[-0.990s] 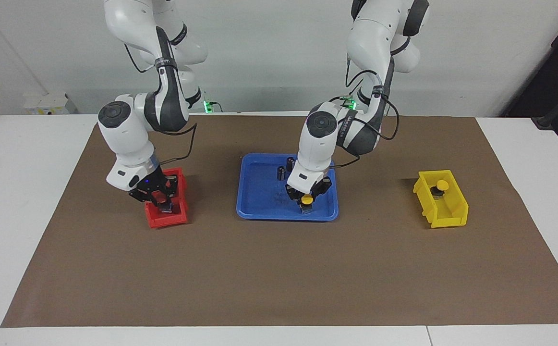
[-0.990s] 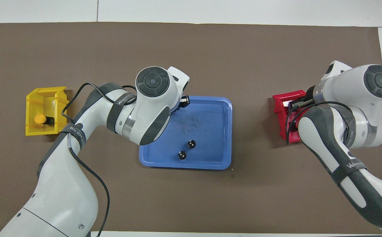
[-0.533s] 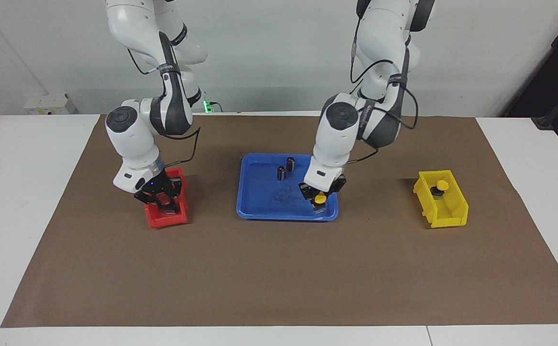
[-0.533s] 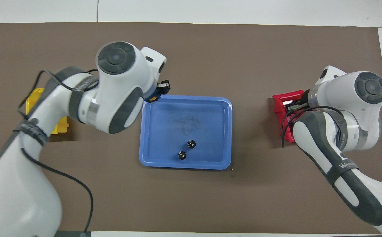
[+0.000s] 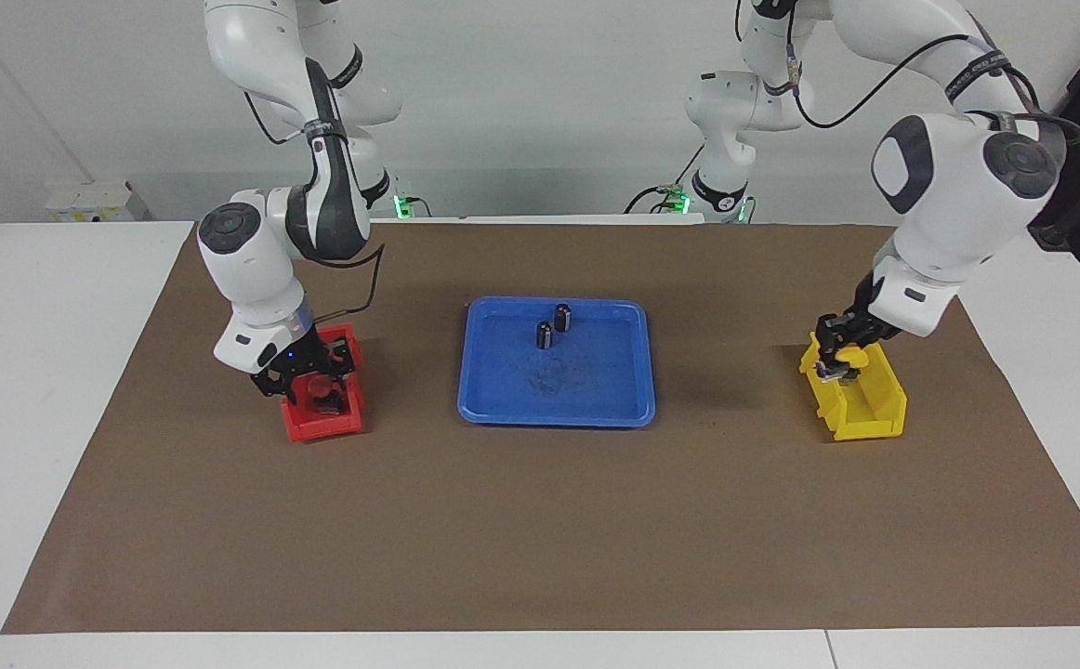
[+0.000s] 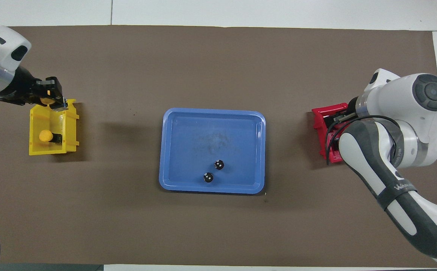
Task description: Sort red and yellow buttons by color
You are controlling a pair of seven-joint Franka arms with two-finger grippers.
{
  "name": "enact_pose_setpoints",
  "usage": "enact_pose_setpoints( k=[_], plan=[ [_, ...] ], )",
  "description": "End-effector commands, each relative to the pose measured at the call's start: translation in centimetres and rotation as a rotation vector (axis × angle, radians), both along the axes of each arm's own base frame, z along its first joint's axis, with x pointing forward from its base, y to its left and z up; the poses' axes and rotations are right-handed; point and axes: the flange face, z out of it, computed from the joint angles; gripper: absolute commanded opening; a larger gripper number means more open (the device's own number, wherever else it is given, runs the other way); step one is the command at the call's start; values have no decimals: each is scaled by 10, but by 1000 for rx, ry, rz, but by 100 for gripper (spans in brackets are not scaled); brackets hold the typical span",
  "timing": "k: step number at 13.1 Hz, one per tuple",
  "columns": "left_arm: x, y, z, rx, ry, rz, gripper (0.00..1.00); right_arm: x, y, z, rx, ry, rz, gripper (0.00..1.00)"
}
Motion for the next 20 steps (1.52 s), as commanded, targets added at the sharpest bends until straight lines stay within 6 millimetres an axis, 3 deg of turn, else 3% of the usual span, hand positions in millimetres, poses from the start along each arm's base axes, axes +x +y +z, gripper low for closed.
enact_pose_setpoints(
  k=[1, 2, 5, 6, 7, 10, 14, 18, 20],
  plan=[
    [-5, 27, -12, -7, -37, -41, 1, 9, 1, 56, 15, 28, 10, 100],
    [-13, 42, -26, -8, -57, -61, 1, 8, 1, 82, 16, 54, -24, 100],
    [-17, 57, -52, -2, -104, -121, 1, 6, -1, 154, 11, 114, -154, 100],
    [-16, 84, -58, 2, -113, -134, 1, 3, -8, 169, 10, 126, -187, 100],
    [-17, 93, -65, 1, -106, -130, 1, -2, -16, 185, 12, 128, -221, 100],
    [-21, 85, -78, -14, -85, -136, 1, -17, -49, 218, 6, 138, -283, 100],
    [-18, 63, -87, -36, -90, -159, 1, -26, -89, 225, -1, 135, -333, 100],
    [-18, 64, -119, -26, -109, -153, 1, -38, -116, 231, -22, 135, -360, 100],
    [-18, 66, -126, -24, -112, -150, 1, -37, -115, 233, -53, 132, -358, 100]
  ],
)
